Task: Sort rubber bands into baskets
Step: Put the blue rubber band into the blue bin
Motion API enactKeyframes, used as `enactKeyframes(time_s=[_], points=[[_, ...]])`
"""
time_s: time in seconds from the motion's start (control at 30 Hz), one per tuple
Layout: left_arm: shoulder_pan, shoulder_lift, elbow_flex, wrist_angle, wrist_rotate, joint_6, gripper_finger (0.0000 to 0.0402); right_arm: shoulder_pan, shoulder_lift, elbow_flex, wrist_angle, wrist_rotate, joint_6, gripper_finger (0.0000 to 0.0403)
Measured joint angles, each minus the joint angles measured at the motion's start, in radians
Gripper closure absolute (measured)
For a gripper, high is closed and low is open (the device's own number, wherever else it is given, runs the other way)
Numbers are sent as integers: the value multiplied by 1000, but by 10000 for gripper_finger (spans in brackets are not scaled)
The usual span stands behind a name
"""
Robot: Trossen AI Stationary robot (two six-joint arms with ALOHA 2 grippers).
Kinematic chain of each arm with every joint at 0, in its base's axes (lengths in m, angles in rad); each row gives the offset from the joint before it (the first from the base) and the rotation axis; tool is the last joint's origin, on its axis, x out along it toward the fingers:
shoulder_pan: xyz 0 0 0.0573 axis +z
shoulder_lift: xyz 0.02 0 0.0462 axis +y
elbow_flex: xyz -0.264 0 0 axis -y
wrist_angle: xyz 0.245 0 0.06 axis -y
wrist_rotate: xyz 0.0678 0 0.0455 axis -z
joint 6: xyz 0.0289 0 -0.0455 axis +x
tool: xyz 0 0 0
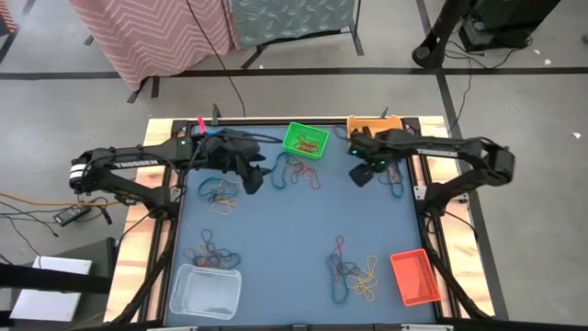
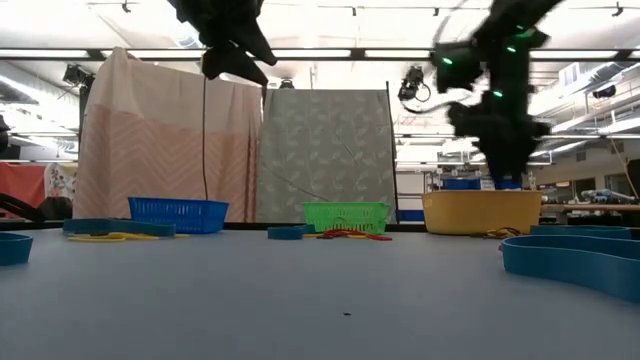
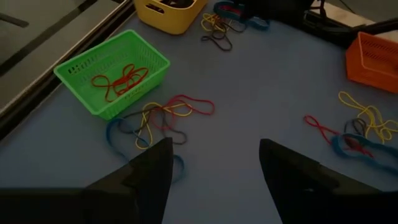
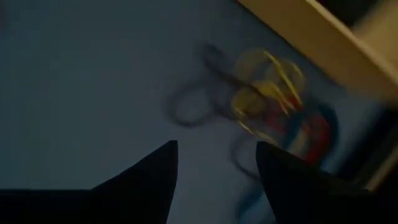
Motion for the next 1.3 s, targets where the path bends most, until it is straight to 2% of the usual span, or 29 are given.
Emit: enactKeyframes(time_s=[0.17, 0.33, 0.47, 0.7, 1.0, 1.3], points=[[0, 0, 0, 0, 0, 15, 161, -134, -135, -137, -4, 18, 181, 178], [0, 0, 0, 0, 0, 40, 161, -222, -156, -174, -10, 67, 241, 196], [0, 0, 0, 0, 0, 41, 161, -244, -119, -181, -9, 73, 242, 231], [0, 0, 0, -1, 5, 41, 161, -236, -28, -181, -6, 10, 186, 284], [0, 1, 0, -1, 7, 39, 161, -243, 101, -181, 35, -42, 111, 292], [0, 1, 0, -1, 8, 38, 161, -243, 174, -181, 38, -28, 77, 299]])
